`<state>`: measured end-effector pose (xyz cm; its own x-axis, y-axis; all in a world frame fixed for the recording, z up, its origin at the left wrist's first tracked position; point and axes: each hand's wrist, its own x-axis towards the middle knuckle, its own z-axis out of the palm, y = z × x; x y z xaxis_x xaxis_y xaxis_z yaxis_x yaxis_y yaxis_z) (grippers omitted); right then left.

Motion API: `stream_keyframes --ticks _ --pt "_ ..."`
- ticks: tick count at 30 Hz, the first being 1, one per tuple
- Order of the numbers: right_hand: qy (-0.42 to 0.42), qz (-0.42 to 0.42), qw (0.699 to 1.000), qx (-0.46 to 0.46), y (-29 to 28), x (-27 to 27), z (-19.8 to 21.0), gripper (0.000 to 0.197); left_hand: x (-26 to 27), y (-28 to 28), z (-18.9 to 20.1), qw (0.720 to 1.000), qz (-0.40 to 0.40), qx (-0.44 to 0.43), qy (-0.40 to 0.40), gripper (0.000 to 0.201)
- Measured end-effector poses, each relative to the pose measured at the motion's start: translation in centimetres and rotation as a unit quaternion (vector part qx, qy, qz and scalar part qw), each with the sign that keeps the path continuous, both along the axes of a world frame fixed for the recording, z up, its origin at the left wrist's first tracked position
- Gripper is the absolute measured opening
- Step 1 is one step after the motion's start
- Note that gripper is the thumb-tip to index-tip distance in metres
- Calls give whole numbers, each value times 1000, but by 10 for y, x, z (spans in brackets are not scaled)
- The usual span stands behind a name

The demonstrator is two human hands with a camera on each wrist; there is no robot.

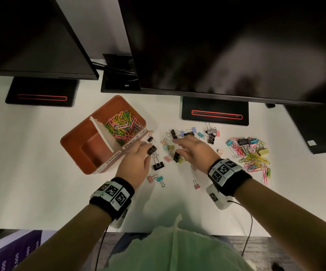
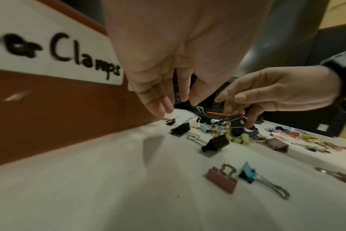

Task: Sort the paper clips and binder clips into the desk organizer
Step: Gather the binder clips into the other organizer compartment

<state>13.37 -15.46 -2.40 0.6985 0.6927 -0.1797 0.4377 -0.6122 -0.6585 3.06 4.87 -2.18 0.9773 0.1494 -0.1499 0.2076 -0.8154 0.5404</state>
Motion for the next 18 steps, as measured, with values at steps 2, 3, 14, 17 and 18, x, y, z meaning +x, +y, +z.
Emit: stream_keyframes --ticks 2,3,14,17,18 --pt "-32 -22 999 -14 -7 3 2 35 3 -8 3 999 -49 21 -11 35" --pt "-58 -35 997 -28 -12 5 2 37 6 -13 3 997 -74 25 -9 36" --pt "-5 74 977 -200 -28 -9 -12 85 27 -25 1 968 -128 83 198 55" --pt "0 41 988 -149 -32 -10 -9 83 22 -22 7 974 -124 60 182 74" --pt "-3 31 989 -142 -34 -9 -8 81 22 -25 9 977 -134 40 162 77"
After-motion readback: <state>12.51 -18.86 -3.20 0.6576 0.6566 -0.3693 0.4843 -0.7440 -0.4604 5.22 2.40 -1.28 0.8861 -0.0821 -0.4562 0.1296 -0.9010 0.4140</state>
